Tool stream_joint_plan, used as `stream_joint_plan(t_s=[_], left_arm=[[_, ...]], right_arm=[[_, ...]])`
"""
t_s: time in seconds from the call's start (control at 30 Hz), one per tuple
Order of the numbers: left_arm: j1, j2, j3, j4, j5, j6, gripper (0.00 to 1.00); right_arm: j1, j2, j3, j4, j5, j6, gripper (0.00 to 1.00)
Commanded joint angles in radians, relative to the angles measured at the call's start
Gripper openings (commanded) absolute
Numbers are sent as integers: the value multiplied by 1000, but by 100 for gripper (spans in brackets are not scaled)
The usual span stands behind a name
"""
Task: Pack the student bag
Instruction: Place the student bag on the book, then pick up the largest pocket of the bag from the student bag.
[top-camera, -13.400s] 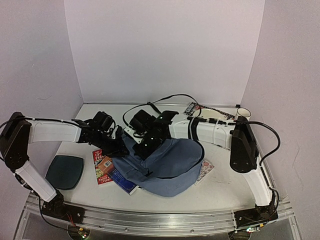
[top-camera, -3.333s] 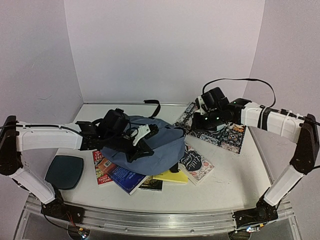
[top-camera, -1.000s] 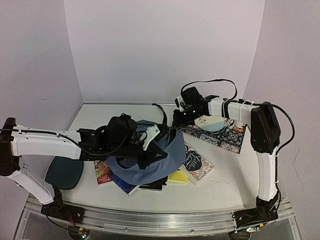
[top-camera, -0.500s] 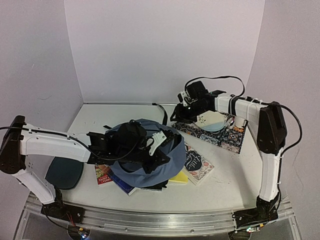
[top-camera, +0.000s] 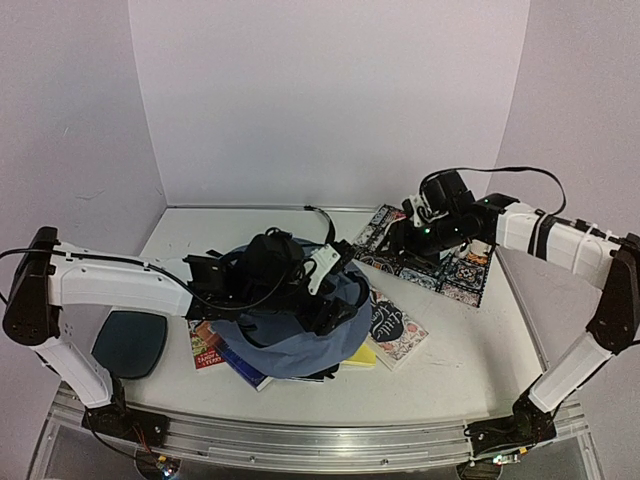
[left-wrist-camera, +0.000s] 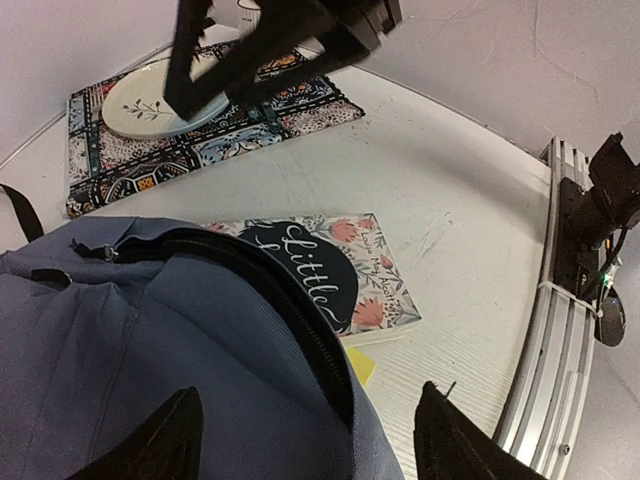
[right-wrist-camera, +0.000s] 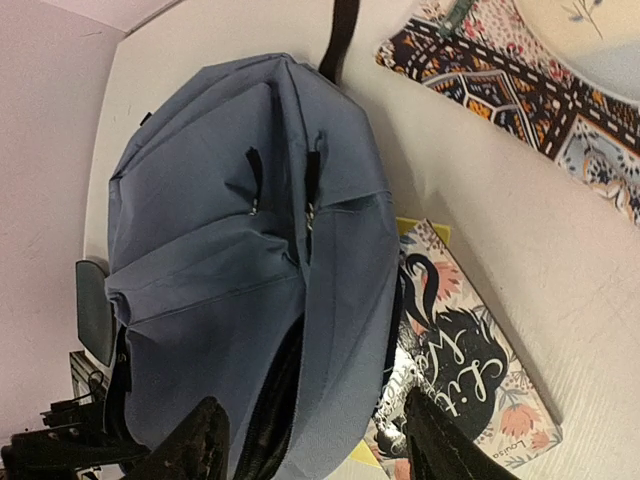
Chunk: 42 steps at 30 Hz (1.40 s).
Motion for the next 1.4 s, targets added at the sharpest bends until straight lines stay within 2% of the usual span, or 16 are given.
stream_joint_plan(t_s=[0.0, 0.23, 0.43, 0.57, 0.7, 1.17, 1.27, 1.37], left_arm=[[19, 27, 116, -42, -41, -68, 81], [34, 166, 265, -153, -13, -116, 86], [48, 269, 361, -256, -35, -148, 86], [86, 274, 366, -296, -57, -187, 78], [130, 255, 352, -316, -55, -204, 64], [207, 225, 319, -344, 55, -239, 50], [212, 230, 328, -343, 111, -238, 42], [212, 240, 345, -344, 176, -245, 29]], right_arm=[[17, -53, -92, -7, -31, 82, 61], [40, -44, -179, 70, -56, 141, 61], [63, -12, -190, 91, -52, 144, 61], [69, -5, -196, 91, -49, 137, 61], [75, -3, -199, 91, -49, 127, 61], [106, 45, -150, 91, -49, 118, 61], [111, 55, -127, 91, -47, 121, 62], [115, 55, -108, 88, -36, 132, 62]])
